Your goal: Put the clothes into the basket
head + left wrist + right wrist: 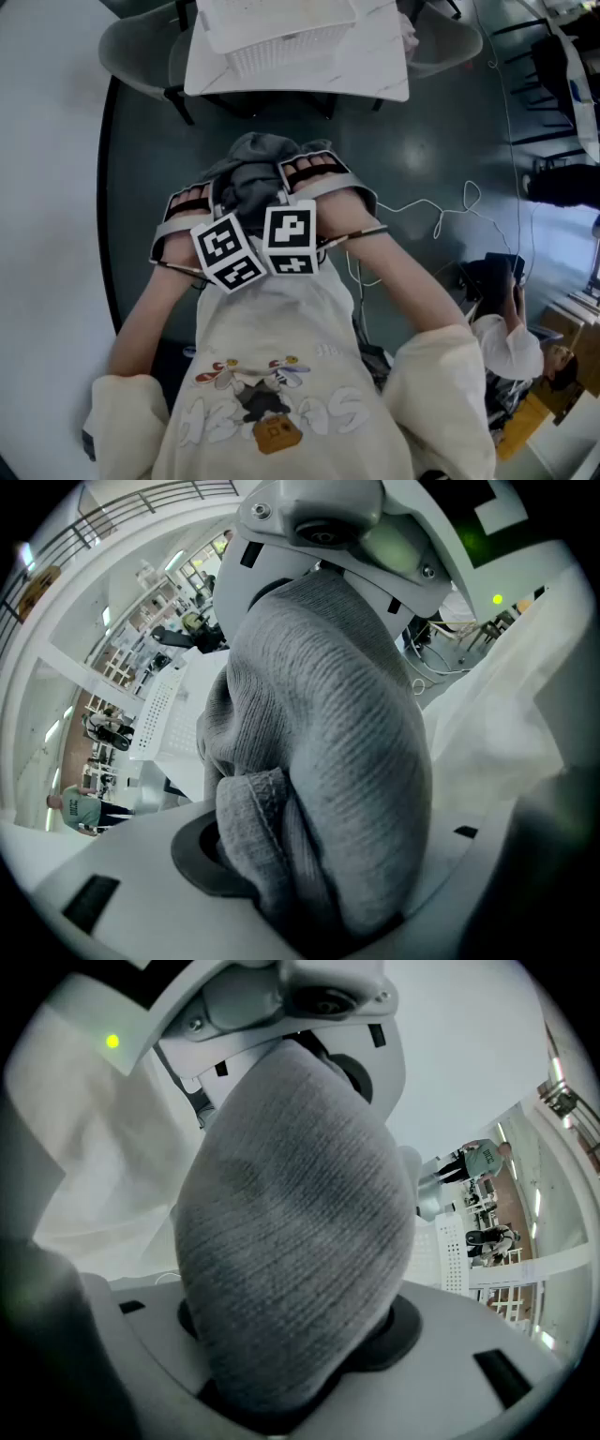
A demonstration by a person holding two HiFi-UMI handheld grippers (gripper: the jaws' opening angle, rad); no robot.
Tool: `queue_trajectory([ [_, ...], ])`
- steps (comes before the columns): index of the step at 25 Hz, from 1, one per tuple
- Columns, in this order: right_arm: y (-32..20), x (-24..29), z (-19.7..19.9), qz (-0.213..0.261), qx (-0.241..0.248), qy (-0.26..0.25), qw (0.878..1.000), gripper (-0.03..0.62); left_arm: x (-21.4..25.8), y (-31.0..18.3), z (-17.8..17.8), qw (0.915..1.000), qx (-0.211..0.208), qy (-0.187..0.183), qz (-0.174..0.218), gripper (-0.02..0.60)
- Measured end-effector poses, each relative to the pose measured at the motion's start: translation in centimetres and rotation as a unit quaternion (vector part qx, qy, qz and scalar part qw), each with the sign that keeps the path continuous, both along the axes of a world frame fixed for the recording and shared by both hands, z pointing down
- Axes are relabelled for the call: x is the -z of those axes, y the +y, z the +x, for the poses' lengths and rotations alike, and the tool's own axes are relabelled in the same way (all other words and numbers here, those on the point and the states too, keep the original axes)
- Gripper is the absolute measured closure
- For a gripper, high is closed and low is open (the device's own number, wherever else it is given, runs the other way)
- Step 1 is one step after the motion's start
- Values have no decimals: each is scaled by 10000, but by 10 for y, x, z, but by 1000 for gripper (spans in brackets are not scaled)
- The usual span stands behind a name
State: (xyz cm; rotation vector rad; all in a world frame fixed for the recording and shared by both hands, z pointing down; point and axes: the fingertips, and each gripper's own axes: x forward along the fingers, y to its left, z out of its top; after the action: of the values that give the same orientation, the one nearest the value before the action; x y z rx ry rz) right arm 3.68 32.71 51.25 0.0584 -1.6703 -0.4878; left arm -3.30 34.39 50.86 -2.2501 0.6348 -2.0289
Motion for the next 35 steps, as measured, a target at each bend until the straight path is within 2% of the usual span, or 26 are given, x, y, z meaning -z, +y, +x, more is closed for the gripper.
queue_trajectory([
  [3,42,-8,21,-360,-66,-25,9993,335,-6,40,21,9996,-45,31,-280,299],
  [6,69,-7,34,-401,-120,-22,9991,335,-5,67,33,9991,-132,14,-392,299],
  [17,103,2,42,-448,-576,56,9973,333,3,91,40,9981,-500,69,-354,299],
  [28,119,1,-5,-468,-669,136,9966,333,1,106,-8,9970,-664,171,-372,299],
  [35,116,13,-48,-412,-653,200,9968,333,12,103,-50,9973,-550,311,-374,298],
])
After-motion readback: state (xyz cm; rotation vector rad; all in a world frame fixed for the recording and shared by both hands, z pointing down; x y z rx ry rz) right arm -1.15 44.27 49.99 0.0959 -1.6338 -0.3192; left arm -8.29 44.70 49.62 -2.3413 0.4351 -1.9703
